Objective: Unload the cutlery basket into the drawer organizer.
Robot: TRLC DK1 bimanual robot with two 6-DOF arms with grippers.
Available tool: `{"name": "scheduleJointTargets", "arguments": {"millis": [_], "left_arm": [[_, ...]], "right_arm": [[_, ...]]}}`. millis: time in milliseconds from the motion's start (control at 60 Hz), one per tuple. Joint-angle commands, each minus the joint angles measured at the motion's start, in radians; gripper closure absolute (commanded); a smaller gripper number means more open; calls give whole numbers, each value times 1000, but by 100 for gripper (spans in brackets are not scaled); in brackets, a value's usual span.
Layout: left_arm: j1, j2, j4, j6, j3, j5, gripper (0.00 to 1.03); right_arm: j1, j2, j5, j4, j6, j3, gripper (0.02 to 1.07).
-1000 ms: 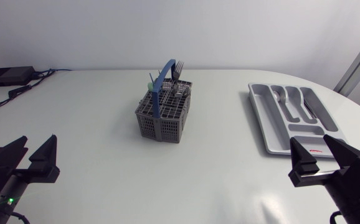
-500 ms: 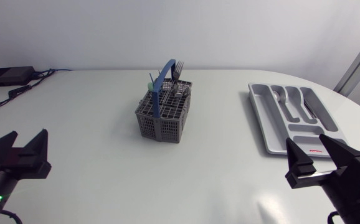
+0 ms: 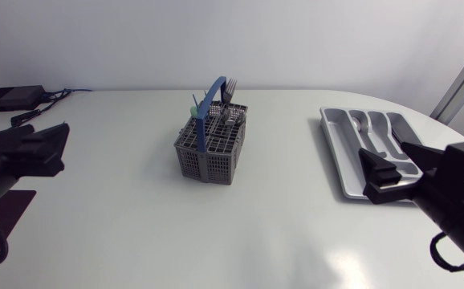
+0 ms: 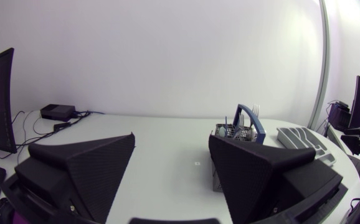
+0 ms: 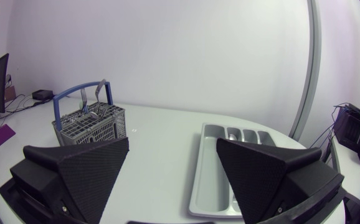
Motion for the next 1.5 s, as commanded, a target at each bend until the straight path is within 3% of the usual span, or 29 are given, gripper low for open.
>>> {"name": "scheduleJointTargets", "arguments": {"millis": [0, 200, 317, 417, 550, 733, 883, 1133, 1333, 1483], "left_arm": [[-49, 138, -42, -19, 105, -31, 22], [-138, 490, -271, 29, 369, -79, 22], [-226, 701, -447, 93, 535, -99, 16], [-289, 810, -530, 79, 630, -99, 14], [-382, 890, -555, 59, 719, -99, 18], [-453, 1034, -550, 35, 857, -99, 27], [-477, 1115, -538, 10, 937, -104, 27], [-473, 1214, -486, -36, 983, -110, 67], [-451, 1231, -435, -50, 980, -113, 82], [-454, 1215, -432, -25, 952, -113, 87]], "right_arm": [[16, 152, 1, -15, -5, 85, 6], [3, 437, -31, -139, -8, 255, 6], [-1, 555, -40, -228, -11, 322, 6], [10, 640, -48, -294, -100, 368, 6], [8, 758, -68, -427, -189, 453, 6], [-24, 784, -232, -450, -191, 485, 6], [-24, 781, -278, -444, -189, 491, 7], [14, 765, -272, -443, -229, 494, 7], [65, 741, -273, -456, -271, 494, 7], [76, 739, -286, -470, -265, 546, 12]]}}
